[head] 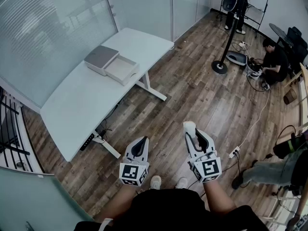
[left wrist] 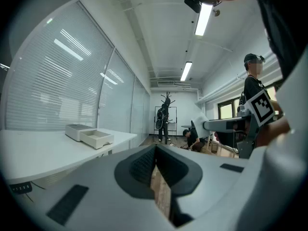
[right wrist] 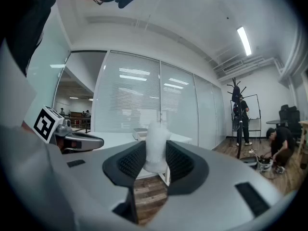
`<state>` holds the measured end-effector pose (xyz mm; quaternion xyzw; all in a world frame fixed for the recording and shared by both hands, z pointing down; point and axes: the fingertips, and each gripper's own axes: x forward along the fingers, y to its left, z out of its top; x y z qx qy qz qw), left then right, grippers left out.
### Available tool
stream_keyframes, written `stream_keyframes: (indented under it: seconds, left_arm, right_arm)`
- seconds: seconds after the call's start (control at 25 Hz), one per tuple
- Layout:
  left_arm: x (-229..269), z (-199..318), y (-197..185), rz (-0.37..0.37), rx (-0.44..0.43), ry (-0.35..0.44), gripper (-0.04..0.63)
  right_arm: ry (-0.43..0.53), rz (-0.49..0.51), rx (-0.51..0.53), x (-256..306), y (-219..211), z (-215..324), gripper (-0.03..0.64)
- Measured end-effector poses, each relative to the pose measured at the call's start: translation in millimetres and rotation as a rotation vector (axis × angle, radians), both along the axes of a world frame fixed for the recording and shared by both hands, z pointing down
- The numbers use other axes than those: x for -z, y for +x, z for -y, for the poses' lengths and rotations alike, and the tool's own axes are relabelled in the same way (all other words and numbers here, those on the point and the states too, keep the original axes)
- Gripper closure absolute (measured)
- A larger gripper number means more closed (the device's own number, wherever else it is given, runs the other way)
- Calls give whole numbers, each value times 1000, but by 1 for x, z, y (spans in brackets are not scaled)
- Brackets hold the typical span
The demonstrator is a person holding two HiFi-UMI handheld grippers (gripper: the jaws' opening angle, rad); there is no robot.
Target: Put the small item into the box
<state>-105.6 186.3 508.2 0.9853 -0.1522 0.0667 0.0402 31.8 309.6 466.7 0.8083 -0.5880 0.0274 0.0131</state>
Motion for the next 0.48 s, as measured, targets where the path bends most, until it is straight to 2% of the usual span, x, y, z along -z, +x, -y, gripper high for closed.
stream_keyframes:
  seconds: [0.48]
  left_arm:
    - [-2, -6, 10, 8, 37, 8, 583]
  right_arm:
    - [-5, 14, 53, -7, 7, -3, 479]
